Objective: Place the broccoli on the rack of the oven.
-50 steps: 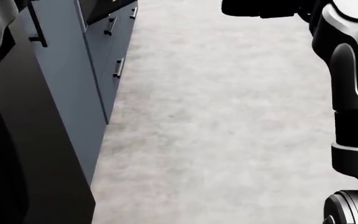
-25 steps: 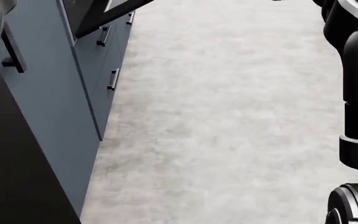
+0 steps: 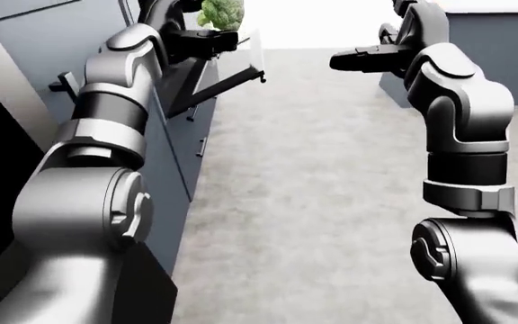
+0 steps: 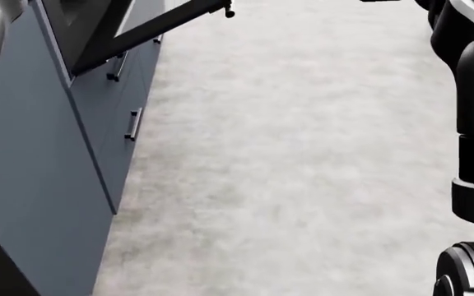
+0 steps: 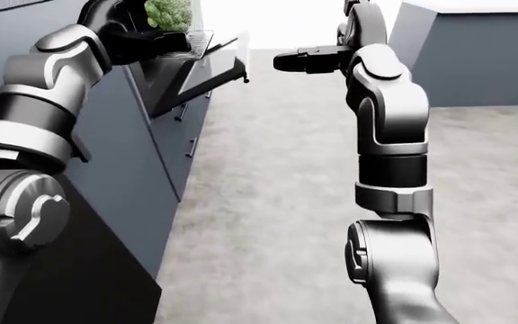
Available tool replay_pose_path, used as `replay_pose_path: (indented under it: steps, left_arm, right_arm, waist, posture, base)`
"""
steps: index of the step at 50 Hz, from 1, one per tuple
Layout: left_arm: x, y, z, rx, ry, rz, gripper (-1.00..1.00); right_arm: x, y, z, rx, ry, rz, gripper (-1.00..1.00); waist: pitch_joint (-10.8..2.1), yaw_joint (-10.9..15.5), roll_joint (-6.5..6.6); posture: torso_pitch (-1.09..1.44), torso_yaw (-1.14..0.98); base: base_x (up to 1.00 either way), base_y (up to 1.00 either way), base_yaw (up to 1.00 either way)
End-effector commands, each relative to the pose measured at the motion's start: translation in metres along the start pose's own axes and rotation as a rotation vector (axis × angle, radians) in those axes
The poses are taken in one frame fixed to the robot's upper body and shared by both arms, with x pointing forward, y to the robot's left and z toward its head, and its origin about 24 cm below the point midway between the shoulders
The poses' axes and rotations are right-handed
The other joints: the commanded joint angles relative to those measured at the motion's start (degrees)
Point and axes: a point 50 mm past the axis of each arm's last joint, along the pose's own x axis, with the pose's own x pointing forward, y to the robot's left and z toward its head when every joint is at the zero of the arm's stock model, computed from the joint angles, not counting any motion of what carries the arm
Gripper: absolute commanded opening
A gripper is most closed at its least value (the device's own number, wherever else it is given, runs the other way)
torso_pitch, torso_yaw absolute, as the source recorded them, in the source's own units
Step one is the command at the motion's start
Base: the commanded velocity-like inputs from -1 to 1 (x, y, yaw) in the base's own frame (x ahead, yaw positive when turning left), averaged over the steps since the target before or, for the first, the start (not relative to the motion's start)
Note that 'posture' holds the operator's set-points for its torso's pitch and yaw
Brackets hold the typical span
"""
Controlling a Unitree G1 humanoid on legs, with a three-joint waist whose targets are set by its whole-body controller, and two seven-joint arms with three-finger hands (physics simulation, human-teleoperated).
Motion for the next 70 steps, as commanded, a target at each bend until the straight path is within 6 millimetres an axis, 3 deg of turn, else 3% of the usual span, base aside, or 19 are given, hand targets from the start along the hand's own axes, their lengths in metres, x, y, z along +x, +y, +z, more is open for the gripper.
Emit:
replay_pose_path:
  steps: [1, 6, 7, 9, 16, 21, 22, 24, 31, 37, 39, 48, 52, 53, 54, 63, 67, 68, 70]
  left_arm:
    - [-0.004, 0.0004, 0.0316, 0.023, -0.123, 0.003, -0.22]
    - [-0.0041, 0.0014, 0.0306, 0.023, -0.122, 0.007, -0.22]
    - [-0.0042, 0.0015, 0.0305, 0.022, -0.122, 0.008, -0.21]
    - [-0.0041, 0.0016, 0.0301, 0.023, -0.121, 0.007, -0.22]
    - [-0.004, 0.0008, 0.0311, 0.024, -0.122, 0.005, -0.22]
    - [-0.0043, 0.0012, 0.0322, 0.022, -0.127, 0.004, -0.21]
    - [-0.0044, 0.0013, 0.0326, 0.023, -0.128, 0.004, -0.21]
    - [-0.0048, 0.0014, 0.0347, 0.023, -0.13, 0.005, -0.21]
    - [-0.005, 0.0018, 0.0355, 0.019, -0.13, 0.01, -0.21]
    - [-0.0052, 0.0016, 0.0379, 0.015, -0.137, 0.007, -0.22]
    - [-0.0056, 0.0026, 0.0375, 0.016, -0.136, 0.01, -0.21]
    - [-0.0052, 0.0025, 0.0354, 0.016, -0.132, 0.011, -0.21]
    - [-0.0049, 0.0017, 0.0357, 0.015, -0.134, 0.009, -0.21]
    - [-0.0049, 0.0012, 0.0365, 0.015, -0.134, 0.008, -0.21]
    - [-0.0048, 0.0011, 0.0361, 0.015, -0.134, 0.007, -0.21]
    - [-0.0051, 0.0015, 0.0374, 0.014, -0.137, 0.007, -0.22]
    - [-0.0054, 0.0019, 0.0387, 0.013, -0.138, 0.008, -0.2]
    - [-0.0056, 0.002, 0.0394, 0.014, -0.138, 0.009, -0.2]
    - [-0.0056, 0.0016, 0.0399, 0.013, -0.141, 0.006, -0.21]
  right_arm:
    - [-0.0038, 0.0015, 0.0226, 0.002, -0.098, 0.007, 1.0]
    - [-0.003, 0.0017, 0.0202, 0.002, -0.095, 0.008, 1.0]
    - [-0.0034, 0.0018, 0.0211, 0.003, -0.096, 0.008, 1.0]
    - [-0.0038, 0.0016, 0.0206, 0.005, -0.095, 0.008, 1.0]
    - [-0.0042, 0.0013, 0.0184, 0.005, -0.093, 0.008, 1.0]
    - [-0.0047, 0.0018, 0.0199, 0.003, -0.093, 0.006, 1.0]
    - [-0.0046, 0.0016, 0.0202, 0.003, -0.093, 0.006, 1.0]
    - [-0.0046, 0.002, 0.0221, 0.003, -0.095, 0.008, 1.0]
    - [-0.0036, 0.0015, 0.0236, -0.004, -0.094, 0.009, 1.0]
    - [-0.0034, 0.0017, 0.022, -0.005, -0.096, 0.012, 1.0]
    - [-0.0038, 0.0015, 0.0213, -0.003, -0.095, 0.011, 1.0]
    - [-0.004, 0.0026, 0.0203, -0.002, -0.093, 0.012, 1.0]
    - [-0.0049, 0.0021, 0.0229, 0.0, -0.099, 0.012, 1.0]
    - [-0.0051, 0.0021, 0.0231, 0.0, -0.1, 0.013, 1.0]
    - [-0.0048, 0.0021, 0.0229, -0.002, -0.1, 0.013, 1.0]
    - [-0.0048, 0.0022, 0.0238, -0.002, -0.101, 0.013, 1.0]
    - [-0.0036, 0.0021, 0.0242, -0.004, -0.1, 0.013, 1.0]
    - [-0.0037, 0.0022, 0.0255, -0.004, -0.102, 0.013, 1.0]
    - [-0.0037, 0.0027, 0.0253, -0.004, -0.102, 0.014, 1.0]
  waist:
    - [-1.44, 0.2, -0.27]
    - [-2.91, -0.8, 5.51]
    - [-2.45, -0.6, 3.84]
    - [-1.82, -0.8, 5.03]
    - [-1.56, 0.3, 1.65]
    - [-2.65, 1.2, -4.08]
    - [-2.65, 1.2, -2.78]
    - [-1.44, 1.1, -3.82]
    - [-1.56, 0.2, -0.48]
    - [-3.38, -1.2, 4.77]
    - [-1.79, -0.9, 5.35]
    - [-1.65, 0.5, 0.68]
    - [-3.74, 1.5, -4.87]
    - [-1.74, 0.9, -2.88]
    - [-1.03, 1.3, -4.11]
    - [-1.3, -0.2, 0.45]
    - [-2.56, -1.0, 5.39]
    - [-2.5, -0.9, 4.21]
    - [-1.49, -1.0, 5.16]
  posture:
    - [0.0, 0.0]
    - [0.0, 0.0]
    - [0.0, 0.0]
    - [0.0, 0.0]
    - [0.0, 0.0]
    - [0.0, 0.0]
    - [0.0, 0.0]
    - [0.0, 0.0]
    - [0.0, 0.0]
    - [0.0, 0.0]
    - [0.0, 0.0]
    - [0.0, 0.0]
    - [0.0, 0.0]
    - [0.0, 0.0]
    - [0.0, 0.0]
    - [0.0, 0.0]
    - [0.0, 0.0]
    - [0.0, 0.0]
    - [0.0, 0.0]
  base:
    - [0.28, 0.0, 0.0]
    - [0.28, 0.0, 0.0]
    - [0.3, 0.0, 0.0]
    - [0.28, 0.0, 0.0]
    - [0.28, 0.0, 0.0]
    - [0.28, 0.0, 0.0]
    - [0.29, 0.0, 0.0]
    - [0.29, 0.0, 0.0]
    - [0.28, 0.0, 0.0]
    - [0.28, 0.0, 0.0]
    - [0.29, 0.0, 0.0]
    - [0.28, 0.0, 0.0]
    - [0.31, 0.0, 0.0]
    - [0.34, 0.0, 0.0]
    - [0.36, 0.0, 0.0]
    - [0.36, 0.0, 0.0]
    - [0.36, 0.0, 0.0]
    - [0.35, 0.0, 0.0]
    - [0.36, 0.0, 0.0]
